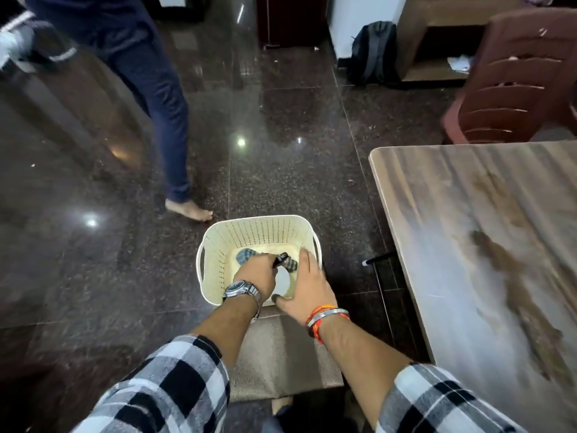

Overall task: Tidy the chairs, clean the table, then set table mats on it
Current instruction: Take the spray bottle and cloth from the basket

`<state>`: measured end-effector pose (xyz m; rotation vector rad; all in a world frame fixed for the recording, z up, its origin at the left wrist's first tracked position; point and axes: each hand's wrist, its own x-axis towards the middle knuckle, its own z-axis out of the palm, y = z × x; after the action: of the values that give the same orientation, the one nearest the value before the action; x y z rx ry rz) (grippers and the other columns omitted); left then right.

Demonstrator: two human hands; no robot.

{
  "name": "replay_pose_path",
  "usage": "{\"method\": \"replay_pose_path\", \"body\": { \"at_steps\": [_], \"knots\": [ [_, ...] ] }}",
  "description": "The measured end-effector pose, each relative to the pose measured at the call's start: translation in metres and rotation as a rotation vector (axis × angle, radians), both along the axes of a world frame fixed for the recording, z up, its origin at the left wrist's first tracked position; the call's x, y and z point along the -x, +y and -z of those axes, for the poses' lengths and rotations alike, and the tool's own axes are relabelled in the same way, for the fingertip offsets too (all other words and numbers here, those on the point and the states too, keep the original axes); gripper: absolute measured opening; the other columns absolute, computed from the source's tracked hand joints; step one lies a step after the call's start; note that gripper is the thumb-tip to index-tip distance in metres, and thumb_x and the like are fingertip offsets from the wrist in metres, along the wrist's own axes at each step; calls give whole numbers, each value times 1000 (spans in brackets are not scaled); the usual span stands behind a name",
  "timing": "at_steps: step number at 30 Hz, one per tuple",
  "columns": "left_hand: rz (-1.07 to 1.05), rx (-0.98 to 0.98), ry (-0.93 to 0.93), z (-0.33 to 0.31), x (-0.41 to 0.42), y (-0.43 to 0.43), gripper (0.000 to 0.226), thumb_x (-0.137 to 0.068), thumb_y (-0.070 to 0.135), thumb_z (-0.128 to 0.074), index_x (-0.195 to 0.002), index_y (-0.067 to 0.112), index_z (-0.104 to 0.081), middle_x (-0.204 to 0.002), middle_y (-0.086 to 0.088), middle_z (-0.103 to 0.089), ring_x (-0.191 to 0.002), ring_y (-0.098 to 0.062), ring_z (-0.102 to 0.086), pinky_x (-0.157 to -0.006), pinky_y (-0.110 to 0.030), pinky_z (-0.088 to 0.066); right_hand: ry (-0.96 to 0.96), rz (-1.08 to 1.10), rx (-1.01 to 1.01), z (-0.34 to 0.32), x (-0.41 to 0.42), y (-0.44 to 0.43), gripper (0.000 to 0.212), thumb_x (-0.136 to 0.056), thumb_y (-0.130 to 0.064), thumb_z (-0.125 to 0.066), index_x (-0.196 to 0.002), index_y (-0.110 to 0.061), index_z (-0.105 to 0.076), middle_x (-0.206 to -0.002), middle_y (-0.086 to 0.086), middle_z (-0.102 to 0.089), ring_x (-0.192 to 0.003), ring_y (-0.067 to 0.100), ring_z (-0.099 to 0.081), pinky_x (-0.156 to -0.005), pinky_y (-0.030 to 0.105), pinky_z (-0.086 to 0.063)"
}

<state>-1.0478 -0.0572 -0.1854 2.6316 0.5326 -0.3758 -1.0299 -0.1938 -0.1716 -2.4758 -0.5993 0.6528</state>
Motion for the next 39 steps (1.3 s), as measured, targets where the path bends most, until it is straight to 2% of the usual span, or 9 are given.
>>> {"method": "replay_pose_path", "body": {
  "at_steps": [3, 7, 13, 16, 18, 25, 29, 35, 39],
  "knots": [
    [4, -88, -162, -17, 6, -3, 18, -89, 27, -52, -93, 13, -61, -94, -12, -66, -89, -33, -62, -68, -35, -45, 128, 35, -125, 6, 2, 15, 109, -71, -23, -79, -154, -4, -10, -161, 12, -16, -147, 28, -22, -120, 32, -22],
    [-19, -59, -366, -55, 0, -7, 29, -78, 44, -52, -67, 17, -55, -68, -4, -66, -68, -30, -62, -56, -31, -43, 89, 288, -362, -3, -5, 31, 60, -86, -8, -66, -141, -8, -42, -139, 14, -50, -125, 29, -51, -96, 25, -38],
    [-334, 367, -551, -61, -11, 11, 51, -88, 63, -39, -68, 20, -58, -58, 7, -60, -60, -14, -59, -57, -29, -41, -110, 327, -497, -26, -30, 24, 40, -79, -24, -63, -112, -5, -54, -104, 8, -59, -98, 29, -59, -88, 32, -46],
    [-287, 168, -262, -11, -12, 34, 44, -96, 51, -40, -119, 18, -57, -110, -9, -67, -103, -28, -62, -83, -35, -47, -156, 310, -515, -30, -44, 20, 40, -79, -21, -61, -111, 1, -55, -105, 16, -59, -99, 29, -57, -83, 17, -34],
    [-212, 103, -3, 20, -11, 41, 64, -95, 42, -48, -147, 13, -26, -142, -14, -46, -123, -33, -50, -99, -41, -43, -181, 289, -537, -33, -51, 21, 39, -78, -22, -60, -108, 2, -56, -103, 16, -60, -97, 27, -57, -81, 17, -34],
    [-167, 4, 379, 81, -30, 41, 93, -87, 42, -61, -153, 25, 4, -159, -9, -11, -139, -36, -29, -110, -48, -30, -154, 343, -595, -24, -64, 28, 27, -79, -27, -60, -98, -8, -57, -95, 8, -62, -88, 23, -59, -78, 29, -44],
    [8, -37, 466, 123, -42, 59, 87, -85, 37, -61, -149, 37, -4, -159, -1, -13, -141, -36, -22, -110, -54, -30, -168, 371, -589, -11, -66, 26, 31, -80, -27, -61, -102, -6, -58, -98, 8, -63, -91, 24, -60, -81, 30, -44],
    [8, -140, 348, 118, -35, 45, 25, -90, 27, -42, -115, 29, -45, -121, -2, -49, -114, -33, -43, -90, -45, -40, -177, 426, -671, -20, -60, 26, 28, -79, -28, -64, -97, -7, -61, -93, 7, -64, -89, 18, -60, -78, 14, -41],
    [-128, -45, 40, 79, -28, 59, 27, -84, 33, -54, -97, 10, -60, -101, -16, -65, -93, -37, -58, -86, -41, -45, -21, 547, -796, -60, -60, 20, 22, -76, -37, -63, -89, -19, -64, -79, 1, -65, -74, 24, -64, -74, 36, -53]
  ]
}}
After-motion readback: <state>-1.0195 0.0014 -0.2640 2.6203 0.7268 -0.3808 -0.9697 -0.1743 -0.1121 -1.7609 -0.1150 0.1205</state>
